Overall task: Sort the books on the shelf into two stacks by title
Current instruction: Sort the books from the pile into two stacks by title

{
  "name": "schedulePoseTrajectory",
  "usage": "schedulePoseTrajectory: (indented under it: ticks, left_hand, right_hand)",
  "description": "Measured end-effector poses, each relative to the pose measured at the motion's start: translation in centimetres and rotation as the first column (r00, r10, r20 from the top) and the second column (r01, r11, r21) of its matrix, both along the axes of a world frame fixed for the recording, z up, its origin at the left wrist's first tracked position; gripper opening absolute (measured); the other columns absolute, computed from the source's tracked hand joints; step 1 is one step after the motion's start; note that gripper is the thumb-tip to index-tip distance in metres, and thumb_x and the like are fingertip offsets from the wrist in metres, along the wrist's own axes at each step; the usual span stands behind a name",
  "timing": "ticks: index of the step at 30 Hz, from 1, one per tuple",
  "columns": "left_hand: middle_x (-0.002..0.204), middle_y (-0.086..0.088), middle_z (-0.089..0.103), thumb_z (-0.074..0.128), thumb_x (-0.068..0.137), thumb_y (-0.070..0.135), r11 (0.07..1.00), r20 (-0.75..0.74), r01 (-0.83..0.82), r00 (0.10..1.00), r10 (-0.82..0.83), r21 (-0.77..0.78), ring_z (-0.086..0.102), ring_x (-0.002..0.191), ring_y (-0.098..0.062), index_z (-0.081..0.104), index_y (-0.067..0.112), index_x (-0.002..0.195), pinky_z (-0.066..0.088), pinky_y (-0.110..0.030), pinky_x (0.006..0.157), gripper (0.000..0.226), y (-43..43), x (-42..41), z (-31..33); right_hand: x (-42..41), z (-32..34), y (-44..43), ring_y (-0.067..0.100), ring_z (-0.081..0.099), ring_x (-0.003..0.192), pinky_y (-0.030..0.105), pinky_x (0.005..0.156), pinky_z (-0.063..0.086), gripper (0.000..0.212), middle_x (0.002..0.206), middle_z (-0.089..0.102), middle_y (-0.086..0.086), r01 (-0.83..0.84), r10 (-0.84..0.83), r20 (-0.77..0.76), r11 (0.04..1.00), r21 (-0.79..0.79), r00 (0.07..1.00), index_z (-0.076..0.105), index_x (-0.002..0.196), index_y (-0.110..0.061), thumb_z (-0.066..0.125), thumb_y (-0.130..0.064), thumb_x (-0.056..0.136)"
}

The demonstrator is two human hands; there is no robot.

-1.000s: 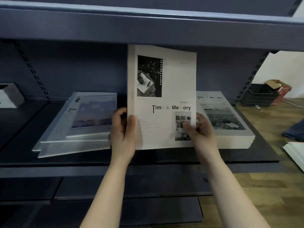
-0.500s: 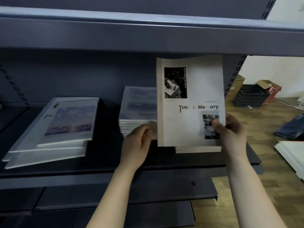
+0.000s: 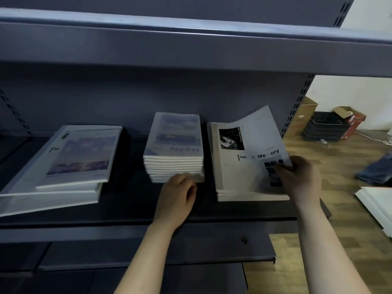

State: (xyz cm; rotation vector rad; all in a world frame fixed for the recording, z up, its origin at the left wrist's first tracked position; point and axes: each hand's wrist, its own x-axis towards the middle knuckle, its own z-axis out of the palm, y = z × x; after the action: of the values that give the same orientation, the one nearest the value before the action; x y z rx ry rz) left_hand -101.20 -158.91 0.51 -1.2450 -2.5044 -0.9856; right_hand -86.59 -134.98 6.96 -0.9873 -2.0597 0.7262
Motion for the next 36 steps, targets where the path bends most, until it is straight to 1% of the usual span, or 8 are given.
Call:
schedulePoseTrajectory:
  ticks: [4,9,11,14,19,23,27,36]
  left_hand:
    - [0.1,0.005,0.057,0.057,0.09,0.016,1.0,-0.016,-0.007,1.0,0.006,-0.01,0.05,0.091,-0.014,0.065,0.016,0.088,0.046,-0.033,0.079,0.008,0.0,0.0,-0.1]
    - [0.098,0.006,0.057,0.057,0.089,0.016,0.999,-0.04,-0.02,0.999,0.019,-0.03,0.049,0.089,-0.013,0.064,0.016,0.088,0.045,-0.032,0.077,0.007,0.0,0.1,-0.3]
    - [0.099,0.005,0.056,0.057,0.089,0.017,0.999,-0.044,-0.023,0.999,0.021,-0.035,0.049,0.09,-0.013,0.064,0.017,0.088,0.045,-0.032,0.077,0.007,0.1,0.0,-0.3]
    - [0.1,0.005,0.057,0.057,0.089,0.017,0.998,-0.052,-0.034,0.998,0.032,-0.045,0.049,0.09,-0.013,0.065,0.017,0.089,0.045,-0.032,0.077,0.008,0.1,0.0,-0.4]
    - [0.1,0.005,0.057,0.057,0.089,0.017,0.998,-0.053,-0.042,0.998,0.04,-0.048,0.05,0.091,-0.013,0.065,0.017,0.09,0.044,-0.03,0.078,0.008,0.2,0.0,-0.4]
    - [0.1,0.005,0.057,0.059,0.089,0.016,0.998,-0.052,-0.044,0.998,0.042,-0.04,0.05,0.091,-0.013,0.065,0.016,0.089,0.044,-0.029,0.078,0.007,0.1,0.0,-0.5]
    - [0.098,0.006,0.056,0.057,0.09,0.016,0.998,-0.039,-0.053,0.998,0.051,-0.034,0.049,0.089,-0.012,0.065,0.016,0.089,0.041,-0.027,0.077,0.008,0.0,0.2,-0.5]
    - [0.095,0.007,0.055,0.055,0.091,0.018,0.997,-0.021,-0.059,0.998,0.058,-0.044,0.048,0.089,-0.01,0.064,0.018,0.09,0.039,-0.025,0.077,0.01,0.0,0.1,-0.5]
  right_hand:
    - [0.2,-1.1,1.1,0.035,0.061,0.079,0.036,0.057,0.042,0.016,0.069,0.064,0.006,-0.003,0.003,0.038,1.0,-0.001,0.999,0.067,0.077,-0.008,0.071,-0.023,0.078]
    - [0.7,-0.9,0.7,0.028,0.055,0.097,0.027,0.07,0.034,0.034,0.108,0.057,0.015,0.014,-0.015,0.036,0.999,0.029,0.999,0.063,0.109,-0.012,0.074,-0.019,0.077]
    - [1.0,-0.7,0.4,0.011,0.057,0.081,0.018,0.064,0.036,0.023,0.101,0.061,0.009,-0.071,0.069,0.03,0.997,0.041,0.997,0.068,0.101,-0.015,0.073,-0.016,0.079]
    - [1.5,-0.3,0.5,0.019,0.06,0.094,0.028,0.07,0.043,0.021,0.085,0.059,-0.009,-0.17,0.17,0.066,0.985,-0.004,0.983,0.07,0.095,-0.018,0.077,-0.021,0.076]
    - [2.8,-0.1,0.4,0.012,0.054,0.107,0.032,0.089,0.046,0.077,0.117,0.051,-0.01,-0.402,0.421,0.219,0.907,-0.125,0.88,0.063,0.117,-0.03,0.077,-0.067,0.051]
    - [3.1,-0.1,0.1,0.008,0.043,0.111,0.022,0.086,0.035,0.079,0.124,0.041,-0.014,-0.42,0.432,0.26,0.902,-0.104,0.863,0.057,0.124,-0.03,0.09,-0.039,0.052]
    - [2.5,-0.8,0.8,0.016,0.052,0.109,0.03,0.086,0.045,0.074,0.121,0.046,-0.012,-0.401,0.411,0.223,0.912,-0.091,0.884,0.063,0.112,-0.037,0.088,-0.049,0.044]
    - [1.3,-0.5,0.9,0.013,0.058,0.092,0.014,0.064,0.038,0.064,0.103,0.051,-0.014,-0.376,0.382,0.195,0.924,-0.066,0.903,0.069,0.113,-0.026,0.089,-0.035,0.053]
